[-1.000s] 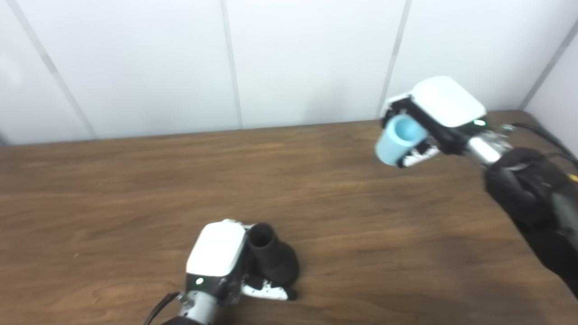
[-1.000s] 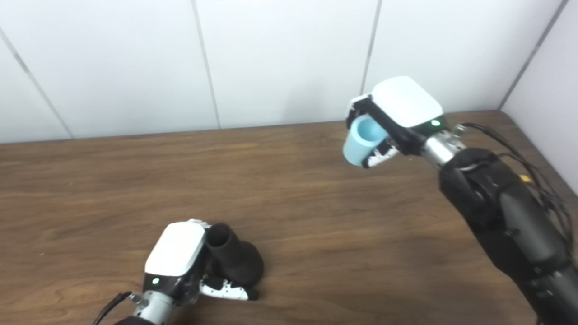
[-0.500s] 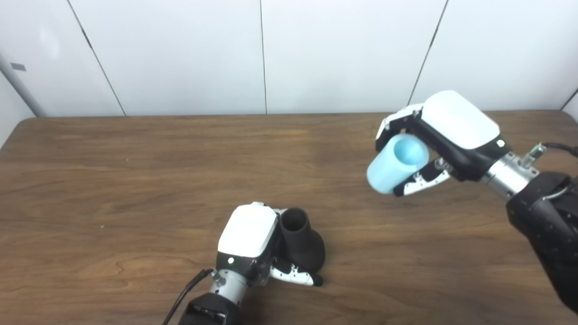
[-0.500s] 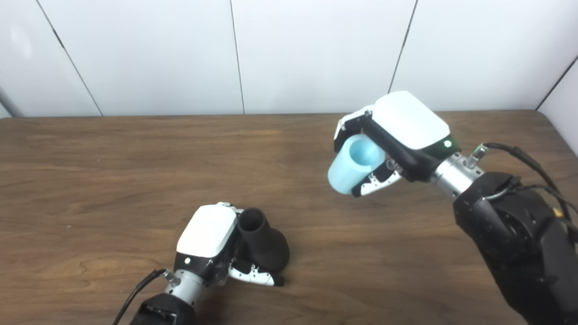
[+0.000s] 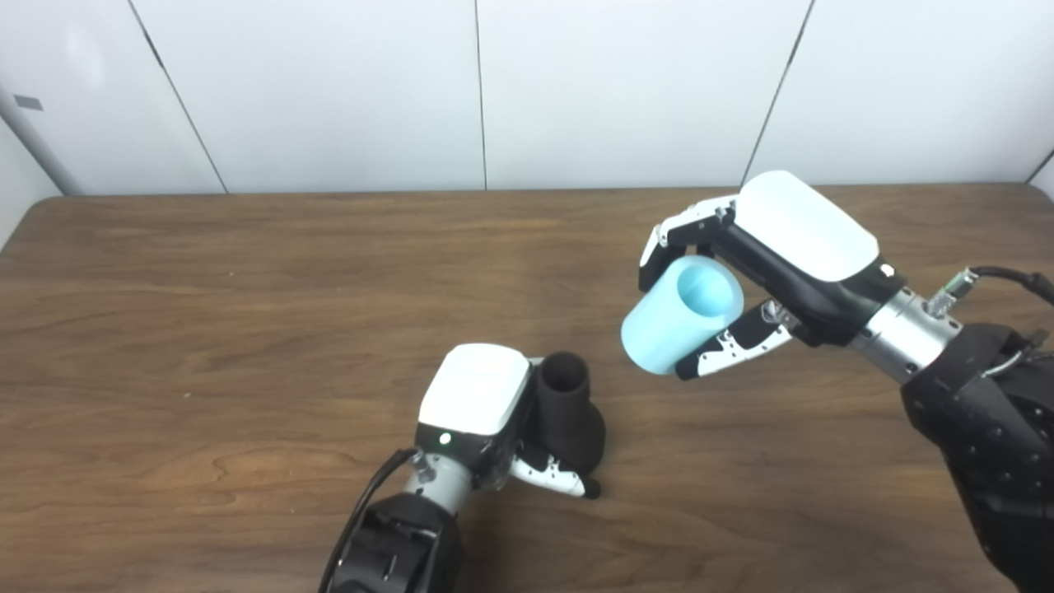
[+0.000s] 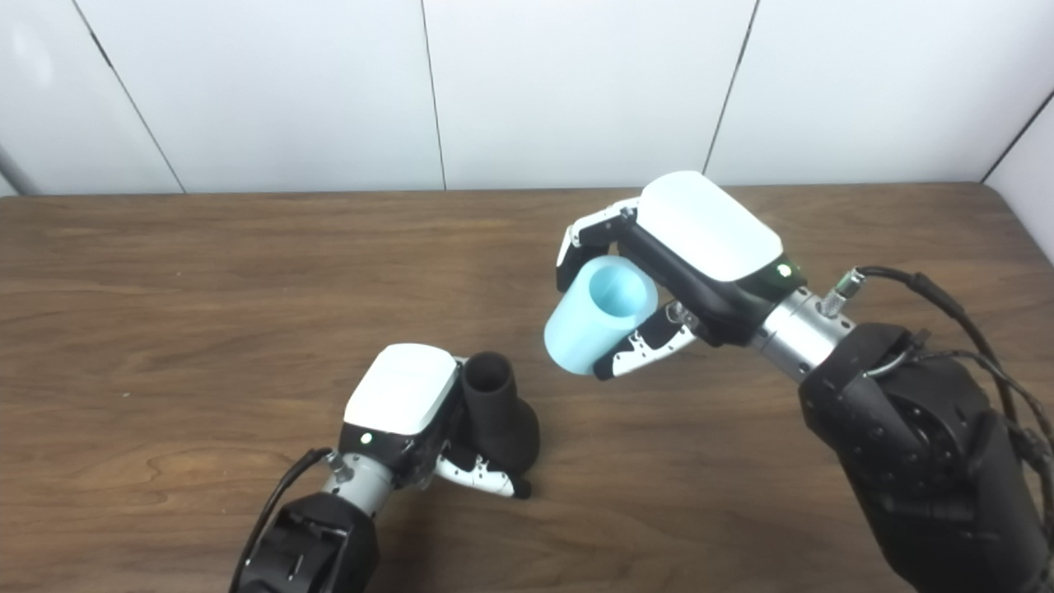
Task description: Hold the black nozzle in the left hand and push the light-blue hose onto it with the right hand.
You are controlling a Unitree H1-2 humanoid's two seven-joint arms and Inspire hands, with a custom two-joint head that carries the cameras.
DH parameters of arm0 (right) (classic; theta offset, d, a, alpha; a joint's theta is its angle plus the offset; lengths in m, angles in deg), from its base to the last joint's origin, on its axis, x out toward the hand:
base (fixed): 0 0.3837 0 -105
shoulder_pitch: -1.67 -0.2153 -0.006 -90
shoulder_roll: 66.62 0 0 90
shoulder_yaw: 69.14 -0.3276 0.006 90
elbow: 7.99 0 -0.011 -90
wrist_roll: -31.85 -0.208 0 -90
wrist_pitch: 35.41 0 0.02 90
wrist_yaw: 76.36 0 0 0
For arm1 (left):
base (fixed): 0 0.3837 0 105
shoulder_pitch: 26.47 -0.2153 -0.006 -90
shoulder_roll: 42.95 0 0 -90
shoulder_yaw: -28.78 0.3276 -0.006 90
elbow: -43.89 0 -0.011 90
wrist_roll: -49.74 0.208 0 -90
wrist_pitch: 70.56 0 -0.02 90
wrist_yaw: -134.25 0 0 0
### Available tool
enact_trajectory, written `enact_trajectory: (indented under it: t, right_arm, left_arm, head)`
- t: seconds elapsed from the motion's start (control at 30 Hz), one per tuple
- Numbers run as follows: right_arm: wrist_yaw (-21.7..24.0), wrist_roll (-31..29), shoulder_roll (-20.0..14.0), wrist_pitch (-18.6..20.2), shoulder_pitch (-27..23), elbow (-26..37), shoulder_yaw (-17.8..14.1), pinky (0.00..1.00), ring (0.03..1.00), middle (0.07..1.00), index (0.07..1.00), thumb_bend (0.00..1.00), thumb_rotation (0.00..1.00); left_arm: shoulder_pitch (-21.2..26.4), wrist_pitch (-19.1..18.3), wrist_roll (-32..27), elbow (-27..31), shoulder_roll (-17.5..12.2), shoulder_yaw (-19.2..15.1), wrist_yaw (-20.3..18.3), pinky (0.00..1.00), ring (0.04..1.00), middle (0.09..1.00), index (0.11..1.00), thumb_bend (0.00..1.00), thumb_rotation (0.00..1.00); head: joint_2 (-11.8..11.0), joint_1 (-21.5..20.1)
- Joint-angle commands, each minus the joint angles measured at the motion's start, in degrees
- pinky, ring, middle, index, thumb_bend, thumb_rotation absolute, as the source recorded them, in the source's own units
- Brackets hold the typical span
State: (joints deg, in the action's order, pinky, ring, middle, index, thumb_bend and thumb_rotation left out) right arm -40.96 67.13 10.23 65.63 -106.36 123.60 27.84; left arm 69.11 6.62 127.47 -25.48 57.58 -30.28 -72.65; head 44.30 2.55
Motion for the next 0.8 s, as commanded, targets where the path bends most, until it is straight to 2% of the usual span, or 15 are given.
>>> enact_trajectory:
  t: [0.0,0.1,0.3,0.37,0.5,0.6,0.77]
  right_arm:
    - [-0.38,-0.04,-0.07,0.29,-1.53,2.10,-0.80,0.44,0.572,0.498,0.475,0.53,0.00]
    - [0.17,-0.48,0.58,0.94,-1.53,2.64,-0.92,0.44,0.569,0.494,0.477,0.53,0.00]
    - [0.94,-0.66,1.66,2.33,-1.60,3.85,-0.96,0.44,0.564,0.488,0.481,0.53,0.00]
    - [1.04,-0.66,2.01,2.71,-1.79,4.07,-0.94,0.44,0.561,0.488,0.481,0.53,0.00]
    - [1.44,-0.23,2.57,3.13,-2.01,5.03,-0.73,0.41,0.556,0.493,0.477,0.53,0.00]
    - [1.78,-0.07,3.05,3.74,-2.03,5.95,-0.85,0.41,0.553,0.500,0.474,0.53,0.00]
    - [2.16,-0.46,3.43,4.45,-1.99,7.08,-1.16,0.43,0.552,0.506,0.470,0.53,0.00]
  left_arm:
    - [-0.25,0.37,0.39,-0.48,1.82,2.06,-6.11,0.64,0.603,0.528,0.466,0.52,0.00]
    - [0.50,0.51,2.29,-0.52,2.76,2.02,-8.74,0.65,0.639,0.546,0.452,0.52,0.00]
    - [1.12,1.50,4.90,-0.48,3.52,2.09,-11.56,0.70,0.671,0.558,0.446,0.51,0.00]
    - [1.19,1.85,5.27,-0.48,3.57,2.11,-11.75,0.71,0.677,0.507,0.474,0.52,0.00]
    - [0.98,2.23,5.31,-0.26,3.40,2.00,-11.60,0.72,0.681,0.495,0.481,0.52,0.00]
    - [0.90,2.43,5.62,-0.12,3.19,2.05,-11.81,0.74,0.670,0.549,0.451,0.51,0.00]
    - [0.54,2.51,5.39,-0.02,3.07,1.92,-11.31,0.75,0.663,0.554,0.447,0.51,0.00]
  head:
    - [0.20,0.08]
    - [0.33,0.16]
    - [0.58,0.31]
    - [0.60,0.30]
    - [0.72,0.36]
    - [0.75,0.24]
    - [0.88,0.09]
